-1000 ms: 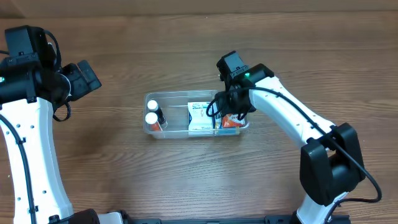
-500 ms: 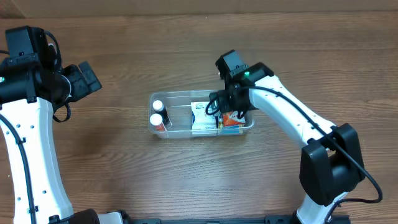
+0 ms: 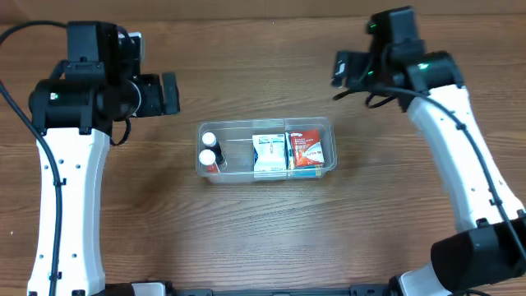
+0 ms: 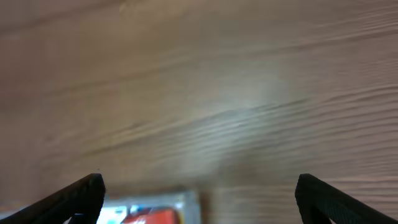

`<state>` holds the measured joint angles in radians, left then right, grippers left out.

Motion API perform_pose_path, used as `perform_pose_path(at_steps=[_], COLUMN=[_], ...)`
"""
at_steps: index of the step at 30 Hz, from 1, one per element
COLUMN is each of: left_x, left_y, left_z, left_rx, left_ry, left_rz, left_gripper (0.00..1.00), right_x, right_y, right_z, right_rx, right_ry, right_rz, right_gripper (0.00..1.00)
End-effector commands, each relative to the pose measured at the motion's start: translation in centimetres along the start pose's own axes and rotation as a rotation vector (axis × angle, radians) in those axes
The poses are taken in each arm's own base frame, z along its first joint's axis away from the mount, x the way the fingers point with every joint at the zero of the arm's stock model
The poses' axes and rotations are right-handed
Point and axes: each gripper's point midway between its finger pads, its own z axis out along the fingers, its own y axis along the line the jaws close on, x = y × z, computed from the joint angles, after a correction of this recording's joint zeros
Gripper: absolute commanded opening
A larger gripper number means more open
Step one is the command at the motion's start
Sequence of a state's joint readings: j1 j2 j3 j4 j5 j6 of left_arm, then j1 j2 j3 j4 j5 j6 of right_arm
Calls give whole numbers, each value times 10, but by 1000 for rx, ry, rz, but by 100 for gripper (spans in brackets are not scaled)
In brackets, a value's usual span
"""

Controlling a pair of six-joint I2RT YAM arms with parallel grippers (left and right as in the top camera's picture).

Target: Pack container

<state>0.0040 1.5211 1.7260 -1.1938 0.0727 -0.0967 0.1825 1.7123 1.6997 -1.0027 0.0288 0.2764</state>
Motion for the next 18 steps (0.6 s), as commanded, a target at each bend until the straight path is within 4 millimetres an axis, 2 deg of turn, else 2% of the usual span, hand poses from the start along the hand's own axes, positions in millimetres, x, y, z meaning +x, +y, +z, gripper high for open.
perform_pose_path(at_steps=[1,5,7,10,13,18], left_x=[-6,-2,3,9,11,14], left_y=[4,4,4,5,4,0], left_z=[-6,-6,-6,-7,-14,-40], left_rx=[-24,-22,-22,-24,-22,-1], left_ry=[-25,-9,10,31,23,-64], left_rz=[29,29,39,37,34,41], left_gripper=[100,100,100,100,100,100], right_x=[-10,-12,-12,-16,-13,3], right_y=[-11,-19,-21,-27,-33,-42], right_z=[-3,-7,-16,-45,-79,-125], right_rx=[-10,1,0,11,31,37], right_ry=[-20,-23,-34,-86,-128,-198], right_rz=[-10,12,60,106,130,166], right_gripper=[100,100,100,100,100,100])
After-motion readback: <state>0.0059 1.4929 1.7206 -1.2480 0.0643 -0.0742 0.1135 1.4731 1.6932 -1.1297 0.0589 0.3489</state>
